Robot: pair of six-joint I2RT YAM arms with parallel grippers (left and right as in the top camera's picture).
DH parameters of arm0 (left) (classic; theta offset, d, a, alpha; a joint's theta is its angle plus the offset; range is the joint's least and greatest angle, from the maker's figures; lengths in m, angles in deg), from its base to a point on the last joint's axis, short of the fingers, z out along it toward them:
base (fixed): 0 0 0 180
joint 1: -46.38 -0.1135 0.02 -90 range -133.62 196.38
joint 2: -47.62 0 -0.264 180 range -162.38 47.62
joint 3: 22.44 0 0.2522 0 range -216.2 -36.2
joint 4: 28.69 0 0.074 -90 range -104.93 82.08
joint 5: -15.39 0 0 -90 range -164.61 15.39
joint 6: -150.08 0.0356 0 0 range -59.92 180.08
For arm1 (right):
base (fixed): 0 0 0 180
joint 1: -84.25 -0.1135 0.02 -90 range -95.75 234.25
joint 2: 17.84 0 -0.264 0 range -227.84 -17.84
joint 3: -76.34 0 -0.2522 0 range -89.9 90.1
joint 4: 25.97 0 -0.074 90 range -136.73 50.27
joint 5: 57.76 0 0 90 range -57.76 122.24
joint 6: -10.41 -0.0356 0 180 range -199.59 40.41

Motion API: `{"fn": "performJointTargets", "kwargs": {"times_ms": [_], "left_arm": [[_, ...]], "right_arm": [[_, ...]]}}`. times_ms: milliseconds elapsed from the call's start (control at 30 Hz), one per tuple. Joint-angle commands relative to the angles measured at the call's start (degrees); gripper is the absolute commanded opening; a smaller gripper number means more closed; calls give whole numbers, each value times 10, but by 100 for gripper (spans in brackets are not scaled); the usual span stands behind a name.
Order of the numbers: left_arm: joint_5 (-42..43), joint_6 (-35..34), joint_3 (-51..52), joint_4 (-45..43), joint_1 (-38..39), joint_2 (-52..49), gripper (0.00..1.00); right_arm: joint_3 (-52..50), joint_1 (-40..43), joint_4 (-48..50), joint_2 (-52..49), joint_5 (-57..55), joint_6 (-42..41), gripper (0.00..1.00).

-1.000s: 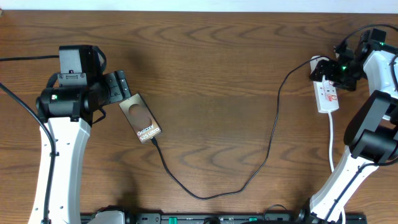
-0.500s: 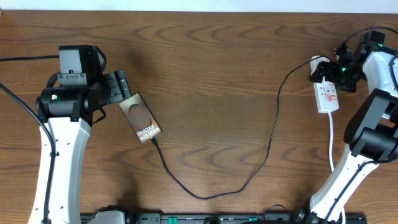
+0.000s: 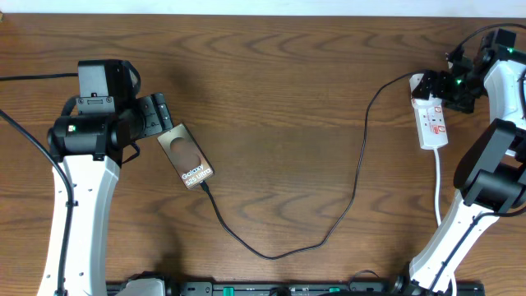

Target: Plug charger to phone and switch on socket

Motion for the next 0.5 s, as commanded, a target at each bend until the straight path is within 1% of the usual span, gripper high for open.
{"fn": "performJointTargets", "kwargs": {"times_ms": [0,167,300,467], "left_arm": [[-9,5,-11,0,2,5,87],[-9,5,-11,0,2,5,87],[-9,5,-11,0,2,5,87],[-9,5,-11,0,2,5,87]], "right_arm": [[12,-3,-3,-5,13,-7,93],[12,-3,-10,-5,13,-16,95],[11,-3,-12,-7,29,-20,99],[5,-4,-12,-11,51,-22,99]]}}
